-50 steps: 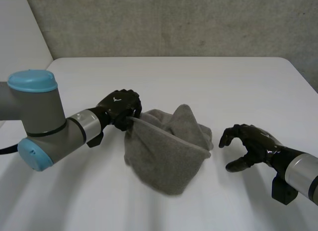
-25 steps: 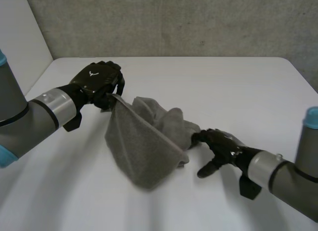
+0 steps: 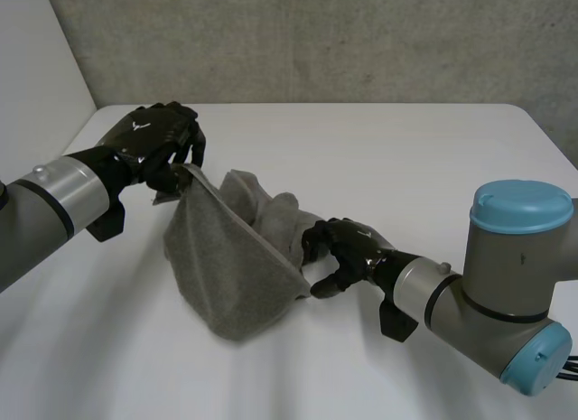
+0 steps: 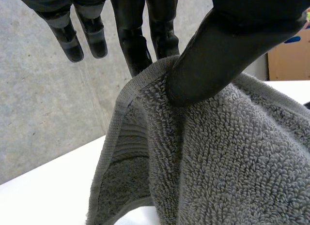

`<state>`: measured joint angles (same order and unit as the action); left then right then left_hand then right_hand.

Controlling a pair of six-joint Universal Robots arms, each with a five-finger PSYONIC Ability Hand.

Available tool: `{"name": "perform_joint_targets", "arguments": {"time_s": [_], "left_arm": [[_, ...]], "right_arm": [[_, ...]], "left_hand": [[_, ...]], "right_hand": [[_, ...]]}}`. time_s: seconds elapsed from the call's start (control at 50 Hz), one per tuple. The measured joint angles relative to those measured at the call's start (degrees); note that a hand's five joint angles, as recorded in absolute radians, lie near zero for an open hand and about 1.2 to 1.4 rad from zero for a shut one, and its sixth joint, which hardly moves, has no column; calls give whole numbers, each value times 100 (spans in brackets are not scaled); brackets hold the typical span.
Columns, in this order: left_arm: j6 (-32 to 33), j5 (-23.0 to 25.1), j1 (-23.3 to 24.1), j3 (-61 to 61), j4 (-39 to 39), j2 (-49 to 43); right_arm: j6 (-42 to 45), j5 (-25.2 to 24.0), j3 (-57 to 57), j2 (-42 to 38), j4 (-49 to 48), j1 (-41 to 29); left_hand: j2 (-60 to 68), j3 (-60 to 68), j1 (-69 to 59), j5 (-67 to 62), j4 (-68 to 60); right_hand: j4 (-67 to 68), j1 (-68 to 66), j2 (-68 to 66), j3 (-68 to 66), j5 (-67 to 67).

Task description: Fold the towel.

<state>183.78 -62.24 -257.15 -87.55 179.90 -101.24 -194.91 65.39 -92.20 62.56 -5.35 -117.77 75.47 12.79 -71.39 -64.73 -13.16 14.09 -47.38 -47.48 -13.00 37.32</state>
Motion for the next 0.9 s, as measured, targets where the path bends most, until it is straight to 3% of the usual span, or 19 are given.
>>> {"name": "perform_joint_targets", "arguments": {"time_s": [0.44, 0.56, 0.62, 0.66, 0.74, 0.9], "left_arm": [[-525, 18, 40, -309, 33, 54], [-507, 20, 48, -456, 66, 46], [-502, 19, 49, -504, 76, 43], [-501, 18, 44, -520, 80, 42], [-498, 17, 9, -540, 75, 60], [-491, 49, -294, -685, 13, 482]], "right_arm": [[-169, 106, 117, -608, -511, -350], [-385, 161, 227, -757, -599, -508], [-473, 157, 271, -811, -628, -556], [-499, 146, 281, -810, -623, -560], [-451, 94, 231, -566, -555, -490], [587, -367, 58, 1048, 125, 388]], "left_hand": [[9, 0, 0, 0, 0], [11, 0, 0, 0, 0], [15, 0, 0, 0, 0], [16, 0, 0, 0, 0], [20, 0, 0, 0, 0], [21, 0, 0, 0, 0]], "right_hand": [[0, 169, 173, 0, -165], [0, -1049, -1015, 0, 989], [0, -2487, -2446, 0, 2495], [0, -2601, -2637, 0, 2813], [0, -2601, -2638, 0, 2833], [0, -2614, -2638, 0, 2833]]}}
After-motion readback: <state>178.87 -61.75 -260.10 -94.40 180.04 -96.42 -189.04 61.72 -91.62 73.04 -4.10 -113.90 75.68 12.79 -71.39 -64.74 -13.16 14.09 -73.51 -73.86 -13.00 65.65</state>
